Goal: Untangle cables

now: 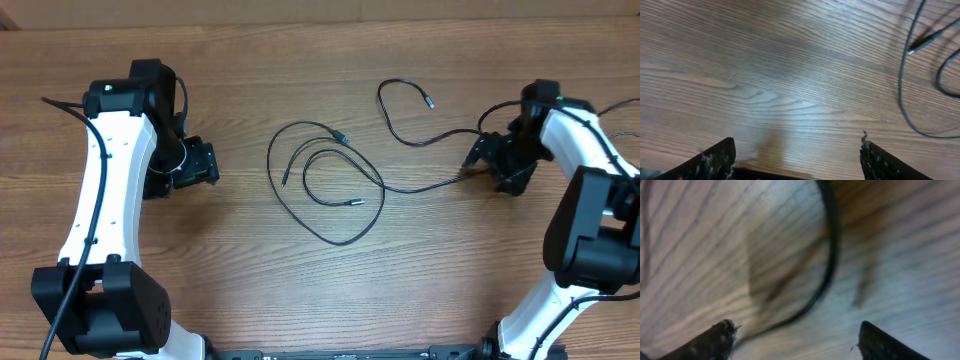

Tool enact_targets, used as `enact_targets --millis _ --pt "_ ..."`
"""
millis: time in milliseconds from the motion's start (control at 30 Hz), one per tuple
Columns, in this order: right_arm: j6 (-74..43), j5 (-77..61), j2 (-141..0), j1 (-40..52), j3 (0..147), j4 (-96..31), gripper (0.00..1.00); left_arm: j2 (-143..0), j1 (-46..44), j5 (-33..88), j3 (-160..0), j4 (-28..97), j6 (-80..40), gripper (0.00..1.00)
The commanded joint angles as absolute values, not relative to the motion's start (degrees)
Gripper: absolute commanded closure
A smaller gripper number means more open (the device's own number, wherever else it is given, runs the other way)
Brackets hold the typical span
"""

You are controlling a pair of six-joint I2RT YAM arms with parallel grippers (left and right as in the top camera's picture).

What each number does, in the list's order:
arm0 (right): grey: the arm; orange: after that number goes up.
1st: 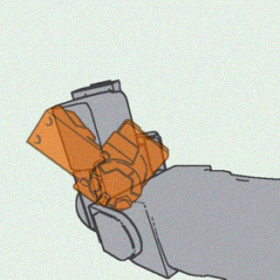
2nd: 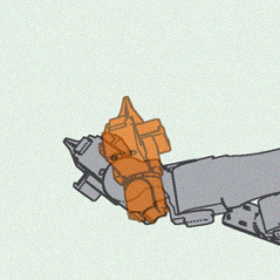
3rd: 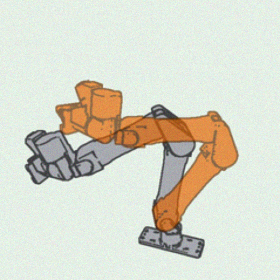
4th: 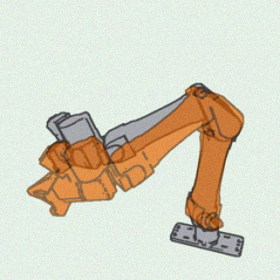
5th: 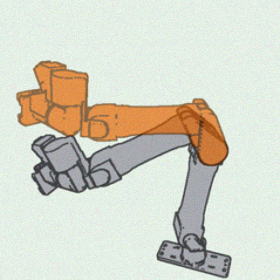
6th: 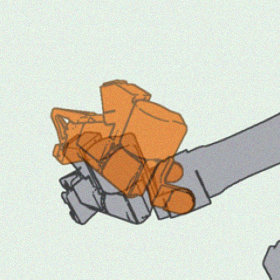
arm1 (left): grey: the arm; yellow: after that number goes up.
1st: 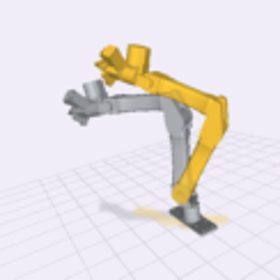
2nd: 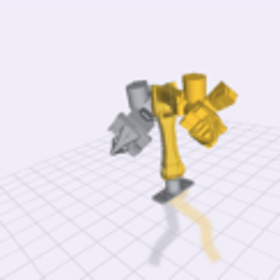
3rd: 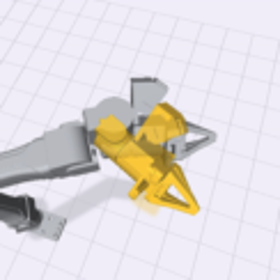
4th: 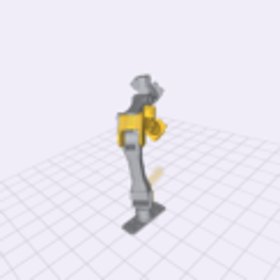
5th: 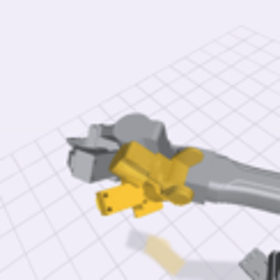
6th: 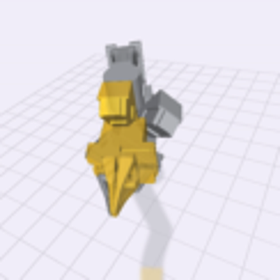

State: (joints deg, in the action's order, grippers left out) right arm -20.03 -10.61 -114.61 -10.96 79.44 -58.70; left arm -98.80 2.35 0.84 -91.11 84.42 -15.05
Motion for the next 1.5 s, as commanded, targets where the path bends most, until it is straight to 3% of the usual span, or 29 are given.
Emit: enact_targets --millis 0,100,267,467,800,933,967,1067,1267,1367,1467 --pt "-22.5 -10.3 -114.2 -8.9 77.5 -55.7 0.28 -98.9 1.2 -1.4 -91.2 84.5 -16.3 0.21" --pt "-22.8 -10.3 -114.2 -7.5 76.8 -53.3 0.48 -98.9 -0.1 -1.5 -91.2 84.3 -16.3 0.2" --pt "-22.7 -10.3 -114.2 -6.8 76.8 -52.1 0.96 -98.9 -2.4 -1.5 -91.2 83.9 -16.3 0.2" --pt "-18.1 -10.1 -112.3 -8.9 84.3 -57.1 0.96 -98.9 -4.1 -1.5 -91.2 83.7 -16.3 0.2" --pt "-14.5 -4.9 -109.1 -17.0 126.1 -76.2 0.96 -98.9 -4.3 -1.4 -91.2 83.5 -16.3 0.2" --pt "-14.9 -6.3 -109.1 -19.9 135.6 -78.8 0.96 -98.9 -4.3 -1.4 -91.2 83.3 -16.3 0.2" --pt "-14.9 -7.2 -109.1 -20.1 136.2 -80.1 0.94 -98.9 -4.3 -1.4 -91.2 83.2 -16.3 0.2" --pt "-14.9 -7.6 -109.7 -19.8 135.8 -85.2 0.76 -98.9 -4.3 -0.1 -91.2 82.5 -16.3 0.2" --pt "-14.3 -7.6 -112.2 -17.1 127.3 -87.4 0.65 -98.9 -4.3 1.5 -91.2 82.1 -16.3 0.2" --pt "-13.4 -7.6 -112.7 -15.7 119.5 -84.0 0.53 -98.9 -4.3 1.5 -91.2 82.1 -16.3 0.2" --pt "-13.4 -7.6 -113.0 -14.6 111.2 -78.5 0.5 -98.9 -4.3 1.5 -91.2 82.1 -16.3 0.2"
